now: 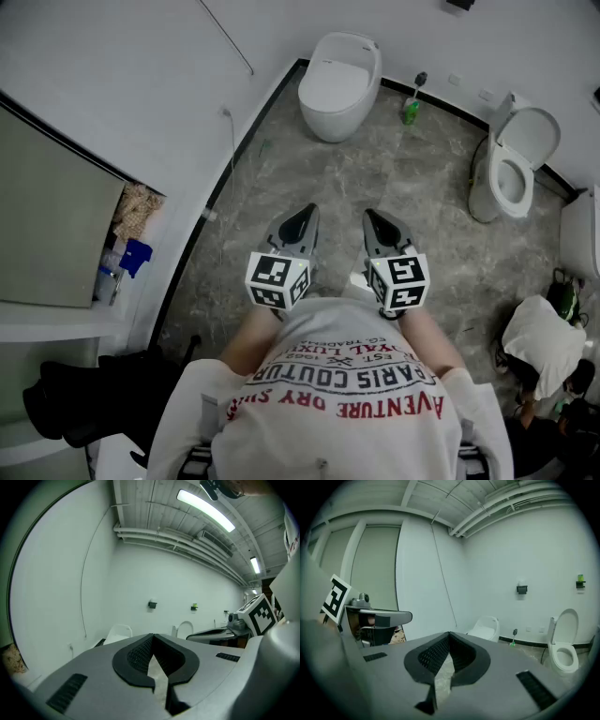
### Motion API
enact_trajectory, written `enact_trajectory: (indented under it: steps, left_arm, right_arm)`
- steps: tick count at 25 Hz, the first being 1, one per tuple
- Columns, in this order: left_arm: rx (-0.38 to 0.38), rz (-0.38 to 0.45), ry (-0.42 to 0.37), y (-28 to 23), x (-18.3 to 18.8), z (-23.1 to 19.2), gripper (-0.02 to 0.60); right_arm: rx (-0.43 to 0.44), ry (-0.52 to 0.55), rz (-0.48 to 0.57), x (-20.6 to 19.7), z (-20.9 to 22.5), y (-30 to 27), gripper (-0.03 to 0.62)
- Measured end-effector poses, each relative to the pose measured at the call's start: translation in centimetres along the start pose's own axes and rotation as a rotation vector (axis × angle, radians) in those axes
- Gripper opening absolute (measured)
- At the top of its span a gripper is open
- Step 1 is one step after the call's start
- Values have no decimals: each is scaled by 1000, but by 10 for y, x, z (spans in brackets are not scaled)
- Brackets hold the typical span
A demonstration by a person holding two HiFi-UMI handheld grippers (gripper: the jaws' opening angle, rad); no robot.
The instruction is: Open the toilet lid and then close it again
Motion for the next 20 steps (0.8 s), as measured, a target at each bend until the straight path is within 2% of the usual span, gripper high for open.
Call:
enact_trajectory:
  steps: [13,20]
  left_arm:
    - [-22,-9,9,-2,-6,-24,8]
    - [-20,-10,26,14,-14,-67,8]
  right_arm:
    - [-10,-19,-26,-5,-11,-19,15]
    - [-18,-49,-35,-8,-40,-46,15]
Point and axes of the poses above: the fingertips, and each gripper's own axes: y backward along the fingers, z to its right, x out of its top, the point moved 4 cm from there along y, backward along the fingers, and after that the axes turned 9 degrees about -x, right-handed, at the moved point
